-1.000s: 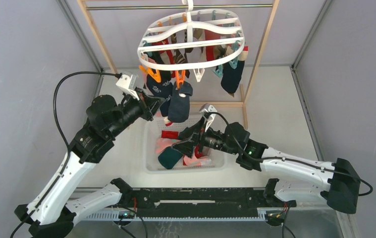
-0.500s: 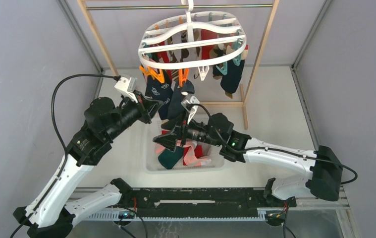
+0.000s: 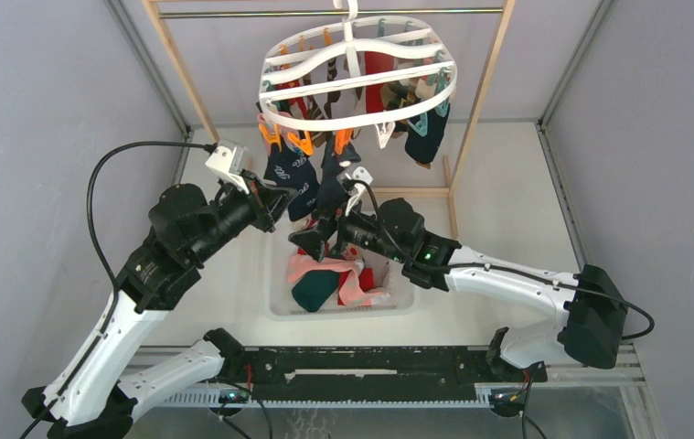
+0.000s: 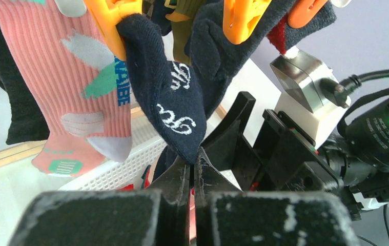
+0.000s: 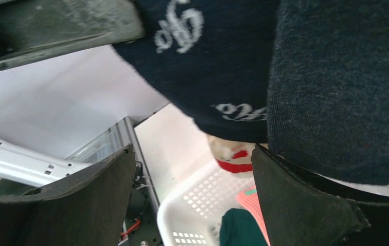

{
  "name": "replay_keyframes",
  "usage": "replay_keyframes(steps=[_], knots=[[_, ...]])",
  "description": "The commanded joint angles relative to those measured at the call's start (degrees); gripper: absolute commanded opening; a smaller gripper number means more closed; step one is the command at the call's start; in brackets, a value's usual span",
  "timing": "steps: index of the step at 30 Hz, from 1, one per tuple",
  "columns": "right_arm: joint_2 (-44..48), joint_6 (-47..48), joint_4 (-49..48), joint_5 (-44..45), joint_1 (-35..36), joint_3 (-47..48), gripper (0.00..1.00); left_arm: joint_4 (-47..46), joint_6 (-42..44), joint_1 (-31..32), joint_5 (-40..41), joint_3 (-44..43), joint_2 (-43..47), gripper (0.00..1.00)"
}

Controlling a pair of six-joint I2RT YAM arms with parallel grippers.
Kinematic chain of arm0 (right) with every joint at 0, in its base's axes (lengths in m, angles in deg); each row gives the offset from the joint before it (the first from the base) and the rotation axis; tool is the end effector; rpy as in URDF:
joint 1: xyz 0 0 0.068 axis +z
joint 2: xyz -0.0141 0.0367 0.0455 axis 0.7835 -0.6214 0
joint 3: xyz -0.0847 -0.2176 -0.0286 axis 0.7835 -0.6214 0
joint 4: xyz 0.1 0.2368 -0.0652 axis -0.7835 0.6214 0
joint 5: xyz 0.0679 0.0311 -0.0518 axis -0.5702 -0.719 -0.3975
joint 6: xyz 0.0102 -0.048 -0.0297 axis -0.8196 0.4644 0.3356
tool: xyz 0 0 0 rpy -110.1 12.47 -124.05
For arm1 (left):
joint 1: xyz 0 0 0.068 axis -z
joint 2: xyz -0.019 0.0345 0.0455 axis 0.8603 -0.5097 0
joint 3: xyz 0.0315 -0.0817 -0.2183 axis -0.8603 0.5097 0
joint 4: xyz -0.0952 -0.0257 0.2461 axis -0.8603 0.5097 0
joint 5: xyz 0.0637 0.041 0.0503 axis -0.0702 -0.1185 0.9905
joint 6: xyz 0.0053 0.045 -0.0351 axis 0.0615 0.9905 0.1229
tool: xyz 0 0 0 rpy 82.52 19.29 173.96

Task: Remove the socks clipped to the hanger
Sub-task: Remove the sock from the hanger.

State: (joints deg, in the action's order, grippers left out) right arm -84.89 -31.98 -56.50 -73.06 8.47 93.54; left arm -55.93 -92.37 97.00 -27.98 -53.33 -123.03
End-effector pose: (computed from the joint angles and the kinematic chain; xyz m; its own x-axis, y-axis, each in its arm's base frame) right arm 0.1674 0.2968 0.3031 -0.3245 0.1286 -0.9371 -0.8428 0.4104 0.3482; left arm 0.1476 -0.1147 0.4179 -0.2723 -0.1847 -0.9443 0.5693 0.7602 -0.3129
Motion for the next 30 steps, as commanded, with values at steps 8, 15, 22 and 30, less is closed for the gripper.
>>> replay_keyframes(steps=[8,15,22,30], knots=[[-0.7,2.0,-0.1,0.8,-4.1,2.7,0.93,-0.8,-1.3,0.3,-2.1,0.3,0.6,0.00],[-1.7,1.8,-1.6,-0.8,-5.5,2.7,0.97,-1.5,-1.7,0.2,-4.2,0.2,0.5,0.00],[-1.9,1.5,-3.0,-3.8,-6.2,2.7,0.89,-2.4,-2.3,0.2,-5.7,0.5,-0.1,0.00],[-1.5,0.9,-3.3,-8.7,-6.2,2.7,0.41,-2.2,-1.7,0.3,-3.1,1.0,-0.1,0.02]])
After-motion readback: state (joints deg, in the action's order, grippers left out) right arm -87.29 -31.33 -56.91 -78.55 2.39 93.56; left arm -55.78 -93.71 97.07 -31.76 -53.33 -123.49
